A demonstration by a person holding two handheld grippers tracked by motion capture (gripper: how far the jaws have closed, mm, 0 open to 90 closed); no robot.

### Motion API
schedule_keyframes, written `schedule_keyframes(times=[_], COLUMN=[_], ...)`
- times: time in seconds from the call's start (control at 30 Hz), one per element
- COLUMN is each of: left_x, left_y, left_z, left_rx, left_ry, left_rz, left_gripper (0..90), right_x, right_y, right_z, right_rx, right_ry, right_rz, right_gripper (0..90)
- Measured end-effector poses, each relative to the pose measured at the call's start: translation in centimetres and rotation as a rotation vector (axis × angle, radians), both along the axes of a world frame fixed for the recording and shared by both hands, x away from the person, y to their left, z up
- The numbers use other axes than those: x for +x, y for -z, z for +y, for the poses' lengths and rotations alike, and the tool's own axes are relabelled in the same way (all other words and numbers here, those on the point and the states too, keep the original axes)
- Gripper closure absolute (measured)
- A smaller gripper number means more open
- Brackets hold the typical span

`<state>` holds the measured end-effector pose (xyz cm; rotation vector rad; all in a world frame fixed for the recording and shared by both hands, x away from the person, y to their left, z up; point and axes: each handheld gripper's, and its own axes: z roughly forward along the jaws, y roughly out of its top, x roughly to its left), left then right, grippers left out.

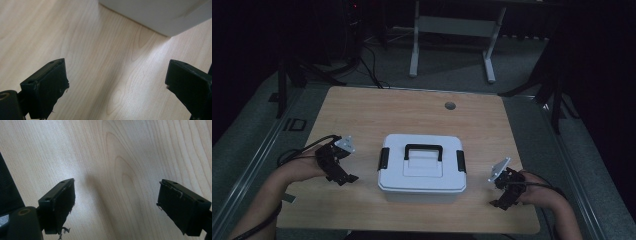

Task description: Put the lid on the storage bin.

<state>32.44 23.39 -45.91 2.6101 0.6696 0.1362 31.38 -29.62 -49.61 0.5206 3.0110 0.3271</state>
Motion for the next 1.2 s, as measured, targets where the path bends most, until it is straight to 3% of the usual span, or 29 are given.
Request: schedule_keyframes(times=[0.23,0.37,0.5,0.77,0.97,1.2], left_x=[-0.3,-0.5,-0.9,-1.6,-2.5,-3.4], left_y=[2.1,2.6,3.1,4.5,5.2,5.7], left_z=[0.1,0.3,0.7,1.3,2.3,4.3], left_rx=[0.031,0.023,-0.014,0.024,0.001,0.012], left_ry=[0.005,0.003,-0.004,-0.005,-0.023,-0.055], left_rz=[0.025,0.028,0.029,0.042,0.041,0.059], left_gripper=[3.4,3.4,3.4,3.5,3.8,3.8], right_x=[0.1,0.1,0.3,0.2,0.0,0.0], right_y=[0.0,0.0,0.0,0.1,0.4,0.8], right_z=[-0.1,-0.2,-0.4,-0.5,-0.9,-1.1], right_rx=[0.002,0.008,0.002,0.008,0.024,0.011], right_ry=[0.000,0.006,0.018,0.019,0.039,0.060], right_rz=[-0.006,-0.013,-0.016,-0.021,-0.023,-0.015], right_gripper=[14.1,14.1,14.1,13.9,13.7,13.7])
